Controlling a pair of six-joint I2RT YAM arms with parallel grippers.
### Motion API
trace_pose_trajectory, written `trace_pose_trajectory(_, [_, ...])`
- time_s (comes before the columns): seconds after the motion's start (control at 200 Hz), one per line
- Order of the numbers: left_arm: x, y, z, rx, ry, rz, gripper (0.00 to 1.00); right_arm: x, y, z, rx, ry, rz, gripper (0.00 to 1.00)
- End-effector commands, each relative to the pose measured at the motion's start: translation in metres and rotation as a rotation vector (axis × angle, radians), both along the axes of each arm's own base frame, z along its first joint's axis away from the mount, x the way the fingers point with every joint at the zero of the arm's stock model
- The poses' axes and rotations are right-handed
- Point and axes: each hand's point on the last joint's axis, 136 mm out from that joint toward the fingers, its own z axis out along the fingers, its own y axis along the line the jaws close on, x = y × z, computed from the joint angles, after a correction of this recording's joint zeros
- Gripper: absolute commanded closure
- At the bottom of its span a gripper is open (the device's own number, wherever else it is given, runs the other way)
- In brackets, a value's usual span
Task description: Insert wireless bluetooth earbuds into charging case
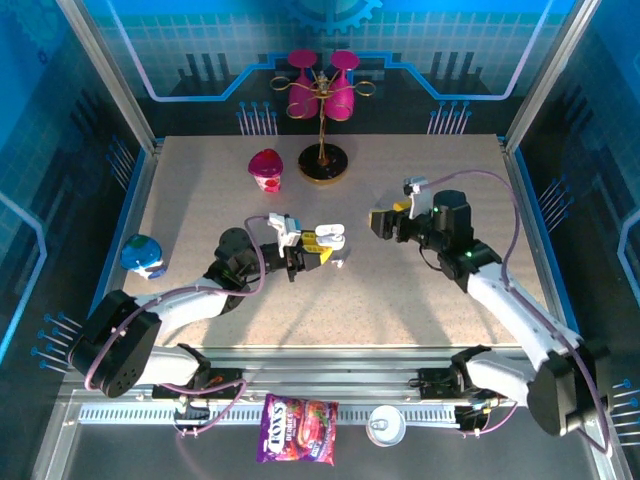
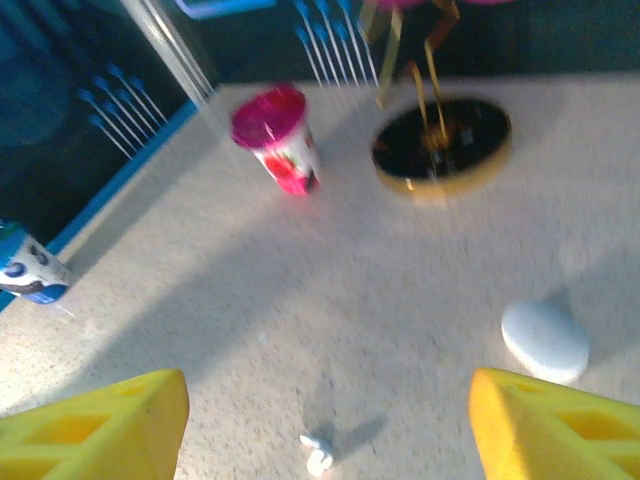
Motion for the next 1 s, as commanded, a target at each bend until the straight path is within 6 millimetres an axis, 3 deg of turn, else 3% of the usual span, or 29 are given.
trace_pose_trajectory(0.0, [-0.011, 0.004, 0.020, -0.037, -0.113, -0.028, 0.98, 0.001, 0.011, -0.036, 0.067, 0.232, 0.003, 0.27])
trace_pose_trajectory(0.235, [-0.015, 0.005, 0.022, -0.028, -0.131, -0.030, 0.98, 0.003, 0.046, -0.114, -0.102, 0.485, 0.103, 0.36])
trace_pose_trajectory(0.395, [-0.016, 0.006, 0.020, -0.017, -0.132, -0.029, 0.98, -0.004, 0.070, -0.146, -0.201, 0.586, 0.138, 0.48])
trace_pose_trajectory(0.625, [-0.016, 0.006, 0.018, -0.011, -0.133, -0.024, 0.98, -0.015, 0.097, -0.171, -0.293, 0.632, 0.174, 0.54])
trace_pose_trajectory(0.775, [-0.017, 0.006, 0.017, -0.014, -0.129, -0.027, 0.97, -0.018, 0.099, -0.185, -0.405, 0.638, 0.168, 0.56])
trace_pose_trajectory(0.996, [-0.018, 0.008, 0.017, -0.013, -0.129, -0.023, 0.97, -0.020, 0.110, -0.179, -0.441, 0.588, 0.199, 0.57])
